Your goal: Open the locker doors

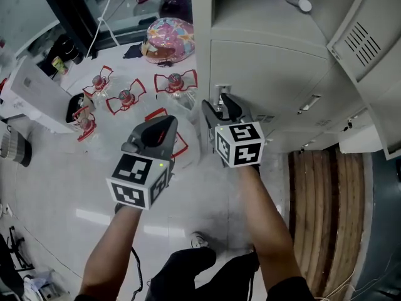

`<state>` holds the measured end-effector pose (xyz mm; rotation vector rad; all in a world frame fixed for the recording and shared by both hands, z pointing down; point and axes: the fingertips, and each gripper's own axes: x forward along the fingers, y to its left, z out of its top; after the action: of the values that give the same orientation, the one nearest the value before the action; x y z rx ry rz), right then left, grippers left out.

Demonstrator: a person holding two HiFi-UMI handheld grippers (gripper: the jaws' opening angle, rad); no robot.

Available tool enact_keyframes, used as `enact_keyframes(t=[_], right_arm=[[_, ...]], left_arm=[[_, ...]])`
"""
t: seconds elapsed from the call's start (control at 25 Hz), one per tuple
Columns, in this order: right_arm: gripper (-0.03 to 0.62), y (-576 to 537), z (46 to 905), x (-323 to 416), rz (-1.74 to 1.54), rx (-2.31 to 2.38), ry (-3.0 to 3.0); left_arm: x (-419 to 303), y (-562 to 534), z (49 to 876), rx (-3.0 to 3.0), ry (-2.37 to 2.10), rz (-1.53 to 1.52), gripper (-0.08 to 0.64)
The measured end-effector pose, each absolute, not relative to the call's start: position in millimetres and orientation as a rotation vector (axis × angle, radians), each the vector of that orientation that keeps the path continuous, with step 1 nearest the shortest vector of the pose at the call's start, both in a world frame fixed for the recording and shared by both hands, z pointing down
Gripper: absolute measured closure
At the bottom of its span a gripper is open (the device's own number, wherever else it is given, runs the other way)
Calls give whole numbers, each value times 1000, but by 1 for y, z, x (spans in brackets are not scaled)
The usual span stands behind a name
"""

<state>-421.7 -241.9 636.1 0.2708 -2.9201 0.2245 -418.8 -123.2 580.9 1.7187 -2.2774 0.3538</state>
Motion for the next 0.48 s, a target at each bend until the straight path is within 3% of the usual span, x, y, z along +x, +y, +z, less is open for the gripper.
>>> enact_keyframes(t=[0.48], right_arm=[[374,-241,639,-435,186,253,-2892]], left_arm=[[-424,-113,590,1704,-2261,324,557]])
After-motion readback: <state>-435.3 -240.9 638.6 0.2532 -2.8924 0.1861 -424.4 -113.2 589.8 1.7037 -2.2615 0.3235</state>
